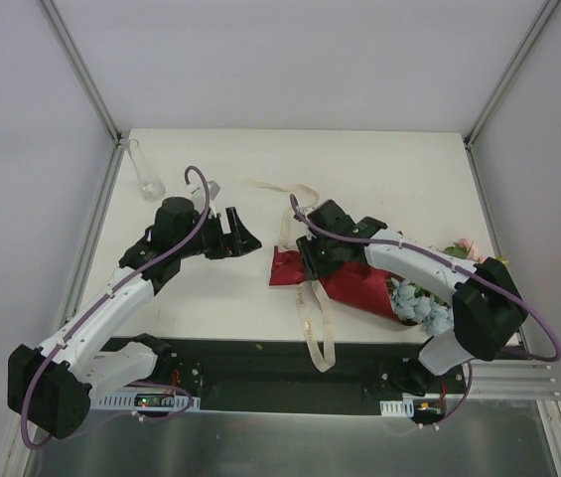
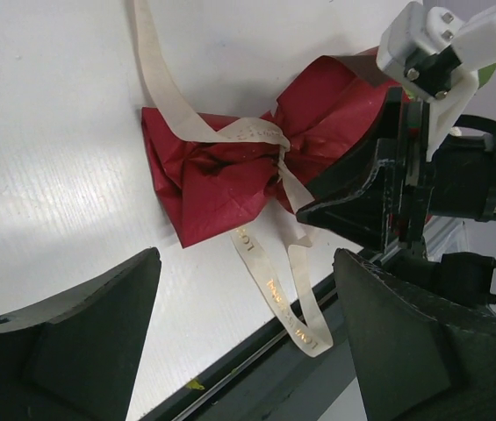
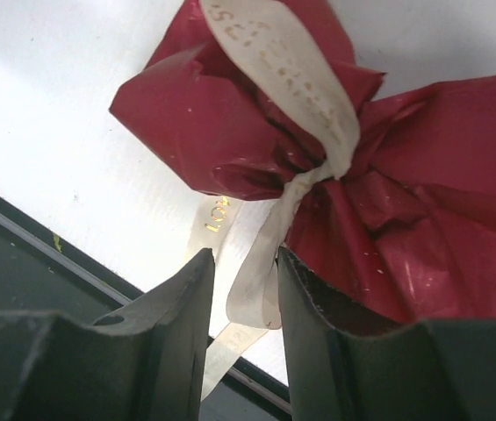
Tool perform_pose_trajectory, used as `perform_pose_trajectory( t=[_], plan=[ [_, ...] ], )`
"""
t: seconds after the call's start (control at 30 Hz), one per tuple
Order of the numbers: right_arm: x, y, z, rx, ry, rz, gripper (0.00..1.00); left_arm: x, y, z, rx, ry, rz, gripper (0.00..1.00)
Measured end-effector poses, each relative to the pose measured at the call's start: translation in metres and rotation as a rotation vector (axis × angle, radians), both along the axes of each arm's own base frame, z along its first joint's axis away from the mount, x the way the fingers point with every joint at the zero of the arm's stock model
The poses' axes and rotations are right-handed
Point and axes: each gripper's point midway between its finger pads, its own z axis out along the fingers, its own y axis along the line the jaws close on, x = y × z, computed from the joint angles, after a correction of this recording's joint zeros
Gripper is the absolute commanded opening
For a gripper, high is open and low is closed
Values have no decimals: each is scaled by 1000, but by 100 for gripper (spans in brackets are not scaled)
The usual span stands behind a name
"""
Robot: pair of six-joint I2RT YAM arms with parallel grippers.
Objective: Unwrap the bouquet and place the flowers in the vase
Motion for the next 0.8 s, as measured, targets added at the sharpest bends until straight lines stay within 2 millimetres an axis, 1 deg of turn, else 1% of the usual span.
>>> perform_pose_trajectory(
  t=[0.17,0.3,0.4,0.47,0.53,0.6,0.63,0.67,0.77,0.8],
  plan=[
    [-9,14,2,22,-3,35,37,-4,-7,6,-20,-11,-16,79],
    [-28,33,-1,79,27,74,39,-8,-12,7,-27,-4,-29,79],
    [-40,38,-6,101,64,89,41,-6,-17,7,-30,12,-30,79],
    [-43,37,-7,108,76,88,43,-4,-23,7,-25,22,-38,78],
    [-40,36,0,123,60,80,44,-4,-32,6,-19,34,-62,77],
    [-34,29,11,129,24,61,44,-2,-41,2,-8,52,-84,70],
    [-31,25,18,130,4,46,43,-1,-48,-1,-1,66,-97,67],
    [-26,20,25,130,-21,26,42,0,-54,-5,6,79,-109,61],
    [-8,3,47,145,-98,-52,35,4,-70,-19,29,117,-137,56],
    [-2,-4,52,150,-117,-82,33,5,-74,-25,37,130,-144,51]
  ],
)
